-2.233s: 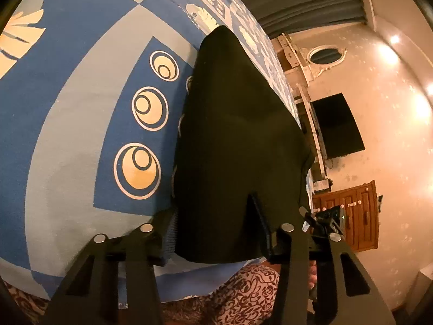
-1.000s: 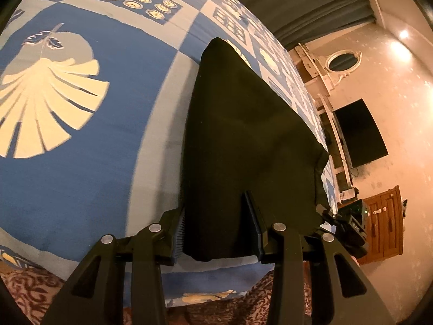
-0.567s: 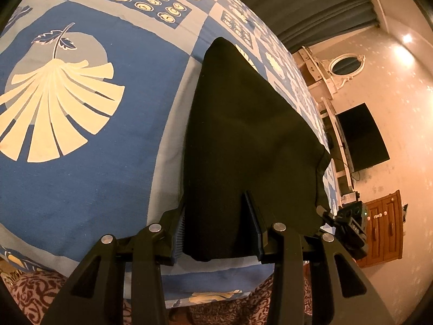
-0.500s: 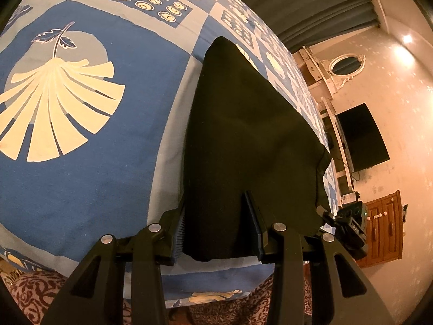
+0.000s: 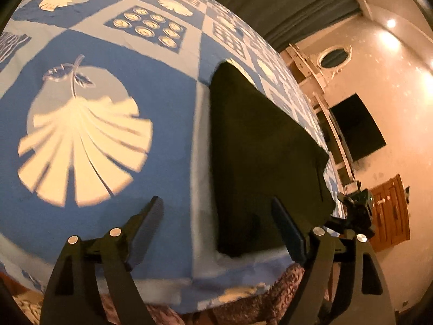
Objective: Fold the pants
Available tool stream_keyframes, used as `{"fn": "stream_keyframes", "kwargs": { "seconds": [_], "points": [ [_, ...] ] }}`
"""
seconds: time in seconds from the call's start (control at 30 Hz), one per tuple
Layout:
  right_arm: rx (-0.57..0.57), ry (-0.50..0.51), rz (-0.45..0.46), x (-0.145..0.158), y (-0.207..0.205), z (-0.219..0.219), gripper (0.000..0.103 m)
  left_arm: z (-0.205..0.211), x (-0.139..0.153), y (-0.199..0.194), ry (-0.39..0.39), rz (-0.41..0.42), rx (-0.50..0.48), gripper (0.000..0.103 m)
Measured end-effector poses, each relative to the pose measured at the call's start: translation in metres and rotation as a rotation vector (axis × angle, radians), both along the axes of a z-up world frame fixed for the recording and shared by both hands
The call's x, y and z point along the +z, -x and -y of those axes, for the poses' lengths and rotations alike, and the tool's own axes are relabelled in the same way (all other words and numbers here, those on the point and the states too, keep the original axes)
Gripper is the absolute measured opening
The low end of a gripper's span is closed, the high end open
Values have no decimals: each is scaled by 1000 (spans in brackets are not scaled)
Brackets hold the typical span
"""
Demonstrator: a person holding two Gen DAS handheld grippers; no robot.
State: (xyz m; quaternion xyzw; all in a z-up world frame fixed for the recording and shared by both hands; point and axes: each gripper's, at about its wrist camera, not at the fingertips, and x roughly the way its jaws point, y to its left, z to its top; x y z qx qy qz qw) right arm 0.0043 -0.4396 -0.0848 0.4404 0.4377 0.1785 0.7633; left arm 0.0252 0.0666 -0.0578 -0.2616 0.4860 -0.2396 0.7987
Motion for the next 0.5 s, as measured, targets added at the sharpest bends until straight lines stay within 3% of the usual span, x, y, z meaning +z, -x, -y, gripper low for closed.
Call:
{"fn": "stream_keyframes", "kwargs": {
  "seconds": [0.13,0.3,0.5],
  "points": [
    [-20,-69,21,-7,-33,9,90,4,-4,-37,40,-3,-2,80],
    [7,-120,33,-15,-81,4,90,32,-5,-92,44,21,-79,80],
    [46,-94,33,-15,-119,-2,90,53,-11,-142,58,9,-109,80]
  ]
}}
